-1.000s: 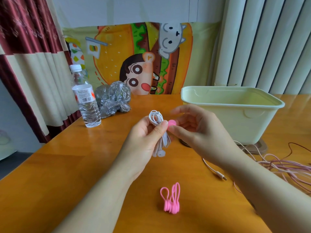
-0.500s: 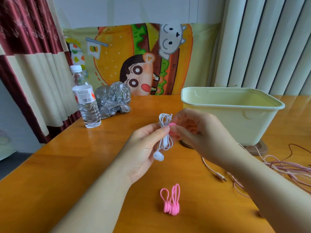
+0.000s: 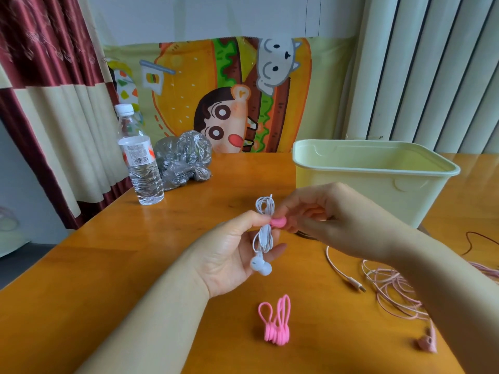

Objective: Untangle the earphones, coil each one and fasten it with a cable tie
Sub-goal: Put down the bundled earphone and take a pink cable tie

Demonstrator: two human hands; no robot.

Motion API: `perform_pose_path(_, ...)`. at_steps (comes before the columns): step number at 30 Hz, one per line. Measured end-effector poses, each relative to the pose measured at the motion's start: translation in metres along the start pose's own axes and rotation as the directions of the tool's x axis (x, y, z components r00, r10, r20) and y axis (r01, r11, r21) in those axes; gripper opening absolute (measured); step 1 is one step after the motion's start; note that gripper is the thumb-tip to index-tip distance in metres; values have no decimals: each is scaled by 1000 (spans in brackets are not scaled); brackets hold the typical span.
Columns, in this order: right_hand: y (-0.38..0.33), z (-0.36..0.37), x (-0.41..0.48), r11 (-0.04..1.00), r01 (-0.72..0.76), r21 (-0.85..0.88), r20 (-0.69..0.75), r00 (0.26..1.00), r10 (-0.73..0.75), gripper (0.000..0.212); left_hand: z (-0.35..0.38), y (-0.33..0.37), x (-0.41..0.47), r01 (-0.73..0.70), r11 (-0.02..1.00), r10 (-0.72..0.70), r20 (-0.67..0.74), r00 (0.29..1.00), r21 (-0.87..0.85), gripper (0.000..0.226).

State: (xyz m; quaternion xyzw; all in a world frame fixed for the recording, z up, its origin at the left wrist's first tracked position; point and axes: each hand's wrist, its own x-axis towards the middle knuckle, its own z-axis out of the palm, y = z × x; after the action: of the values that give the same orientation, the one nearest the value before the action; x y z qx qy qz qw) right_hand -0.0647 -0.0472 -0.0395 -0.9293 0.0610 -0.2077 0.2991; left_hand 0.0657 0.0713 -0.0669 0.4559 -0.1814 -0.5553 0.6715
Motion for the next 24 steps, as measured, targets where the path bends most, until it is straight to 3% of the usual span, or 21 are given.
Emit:
perform_pose_path(4, 4, 7, 2, 982, 98, -159, -67, 992, -110, 22, 0, 1, -1, 24, 1000, -24, -6, 1000, 17, 21)
perform_pose_path(8, 7, 10, 3, 941, 187, -281, -122, 966, -228, 12, 2, 2, -3, 31, 999, -31, -8, 1000, 13, 12)
perform_pose_path(16, 7, 18, 2, 939, 203, -277, -174, 951, -257, 11, 3, 3, -6, -14, 1000, 14, 6, 1000, 2, 13)
perform_pose_path(24, 9, 21, 2, 939, 248, -240, -182, 938, -295, 11, 5, 1, -6, 54, 989, -62, -54, 997, -136, 11)
